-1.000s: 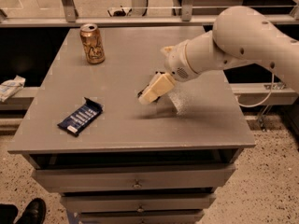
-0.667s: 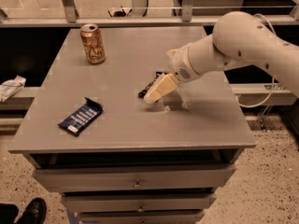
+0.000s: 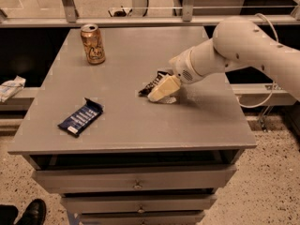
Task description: Move rxbar chocolate near rxbar blueberry
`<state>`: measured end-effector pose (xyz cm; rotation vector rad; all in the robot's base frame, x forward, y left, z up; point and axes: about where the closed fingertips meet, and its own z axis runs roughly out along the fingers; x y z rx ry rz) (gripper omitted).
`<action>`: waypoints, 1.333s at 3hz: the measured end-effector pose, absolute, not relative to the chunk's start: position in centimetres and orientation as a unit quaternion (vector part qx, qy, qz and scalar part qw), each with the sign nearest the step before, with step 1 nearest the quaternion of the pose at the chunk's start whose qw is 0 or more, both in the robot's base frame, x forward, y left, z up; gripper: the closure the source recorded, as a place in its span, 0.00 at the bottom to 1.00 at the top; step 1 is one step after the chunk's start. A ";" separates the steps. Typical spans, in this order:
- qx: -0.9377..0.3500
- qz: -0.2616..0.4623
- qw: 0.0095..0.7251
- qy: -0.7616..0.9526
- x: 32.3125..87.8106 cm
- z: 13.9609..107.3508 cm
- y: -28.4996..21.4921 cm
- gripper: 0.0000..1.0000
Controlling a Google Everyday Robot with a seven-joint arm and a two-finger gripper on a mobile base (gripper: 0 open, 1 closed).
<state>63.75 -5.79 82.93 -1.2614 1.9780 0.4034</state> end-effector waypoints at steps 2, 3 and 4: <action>-0.480 0.160 0.369 0.780 63.3 82.8 -5.8 0.61; -0.480 0.160 0.369 0.780 63.3 82.8 -5.8 0.85; -0.480 0.160 0.369 0.780 63.3 82.8 -5.7 1.00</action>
Offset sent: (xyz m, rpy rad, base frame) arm -0.0102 0.0008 0.0061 0.0197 0.0127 -0.0458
